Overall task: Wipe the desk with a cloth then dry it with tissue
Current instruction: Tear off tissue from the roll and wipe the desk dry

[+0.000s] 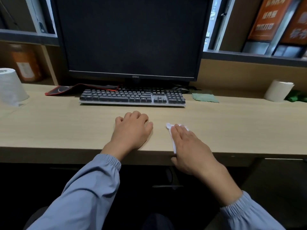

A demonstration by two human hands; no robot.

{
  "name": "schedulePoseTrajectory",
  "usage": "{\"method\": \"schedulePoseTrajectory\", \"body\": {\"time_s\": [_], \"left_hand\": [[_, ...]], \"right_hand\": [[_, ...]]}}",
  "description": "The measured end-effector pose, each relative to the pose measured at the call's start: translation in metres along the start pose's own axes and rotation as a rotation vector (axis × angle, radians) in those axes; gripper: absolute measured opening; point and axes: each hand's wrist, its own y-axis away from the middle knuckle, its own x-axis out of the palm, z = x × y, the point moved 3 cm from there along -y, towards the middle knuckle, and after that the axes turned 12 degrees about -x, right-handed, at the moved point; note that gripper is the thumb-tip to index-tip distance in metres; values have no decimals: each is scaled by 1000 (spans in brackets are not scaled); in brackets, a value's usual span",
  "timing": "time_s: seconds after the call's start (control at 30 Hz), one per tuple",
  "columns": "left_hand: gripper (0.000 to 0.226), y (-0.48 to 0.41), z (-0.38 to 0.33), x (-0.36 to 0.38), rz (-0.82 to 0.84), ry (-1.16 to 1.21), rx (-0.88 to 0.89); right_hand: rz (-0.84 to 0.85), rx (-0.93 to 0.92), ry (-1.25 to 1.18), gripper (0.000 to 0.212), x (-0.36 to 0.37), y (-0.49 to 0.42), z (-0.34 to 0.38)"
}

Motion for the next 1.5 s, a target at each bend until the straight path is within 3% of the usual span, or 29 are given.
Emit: {"method": "schedulePoseTrajectory", "body": {"time_s": [0.13,0.43,0.57,0.73,1.03,1.23,1.5], "left_hand": [[47,1,0,1,4,-24,10],[47,0,0,6,-5,-42,17],[47,1,0,5,-2,-40,17],[48,1,0,5,0,-41,24],[50,2,-1,5,13,-63,14],[50,2,-1,4,-3,-60,23],[50,1,-2,7,-7,-92,19]], "right_hand": [[108,-24,-8,102,1,7,-3],[24,15,30,97,4,7,-5],[107,22,24,112,3,-5,-13],[39,-15,37,100,1,26,0],[94,22,15,107,2,-1,-14],[-15,-19,107,91,1,37,5],[161,47,-239,79,-10,13,-8]]}}
